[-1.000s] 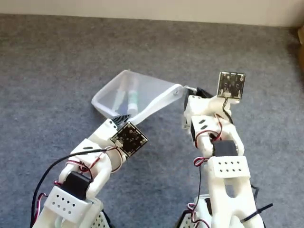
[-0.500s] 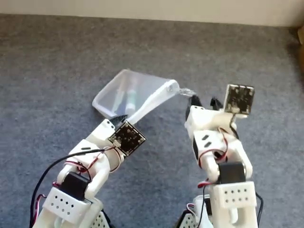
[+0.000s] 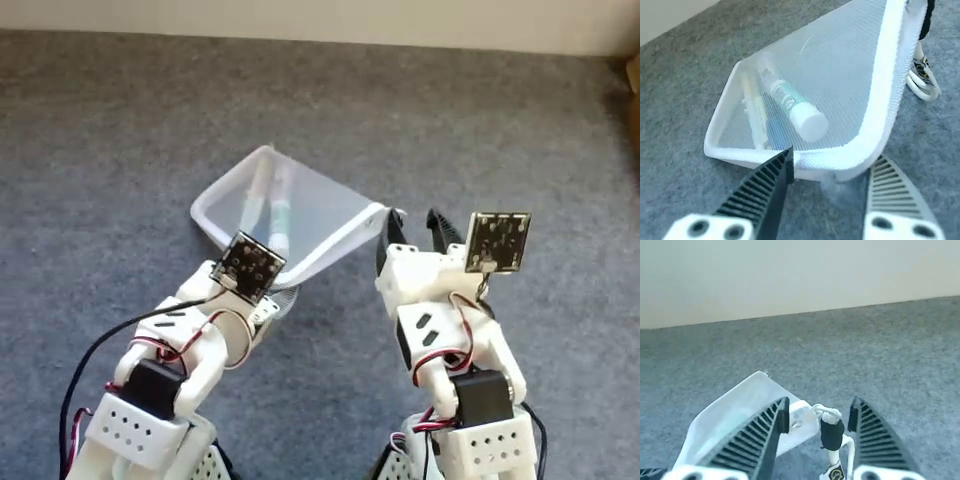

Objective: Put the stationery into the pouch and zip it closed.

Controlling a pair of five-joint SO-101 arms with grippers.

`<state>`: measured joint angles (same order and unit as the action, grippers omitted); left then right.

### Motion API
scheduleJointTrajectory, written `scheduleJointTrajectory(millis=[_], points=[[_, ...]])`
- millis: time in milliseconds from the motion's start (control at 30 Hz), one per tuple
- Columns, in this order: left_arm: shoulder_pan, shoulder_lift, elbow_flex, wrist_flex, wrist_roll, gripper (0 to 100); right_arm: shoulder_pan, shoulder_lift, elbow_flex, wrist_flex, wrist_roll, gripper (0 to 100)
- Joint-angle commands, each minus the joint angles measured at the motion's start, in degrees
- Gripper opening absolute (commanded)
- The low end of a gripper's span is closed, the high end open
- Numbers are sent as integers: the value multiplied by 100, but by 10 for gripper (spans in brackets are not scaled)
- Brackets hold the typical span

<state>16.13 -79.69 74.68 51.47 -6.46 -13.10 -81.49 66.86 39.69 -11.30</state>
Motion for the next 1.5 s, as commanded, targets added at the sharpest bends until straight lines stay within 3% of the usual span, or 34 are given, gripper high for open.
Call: scheduleJointTrajectory(millis=[0,333,600,767,867,1200,1467], points=[[-110,-110,-602,273,325,242,-57,-110,-57,-13,-79,188],[-145,-2589,-207,923,404,235,-57,-92,-57,-13,-79,188],[-154,-2431,-171,897,404,228,-57,-119,-57,13,-79,170],[-154,-2457,-136,563,396,72,-57,-127,-110,13,-35,41],[-171,-2457,-163,396,369,6,-57,-189,-171,13,-35,30],[-1578,-2457,119,378,369,27,-57,-2466,277,295,211,30],[-2070,-2457,884,369,369,27,-22,-2404,409,1033,484,30]])
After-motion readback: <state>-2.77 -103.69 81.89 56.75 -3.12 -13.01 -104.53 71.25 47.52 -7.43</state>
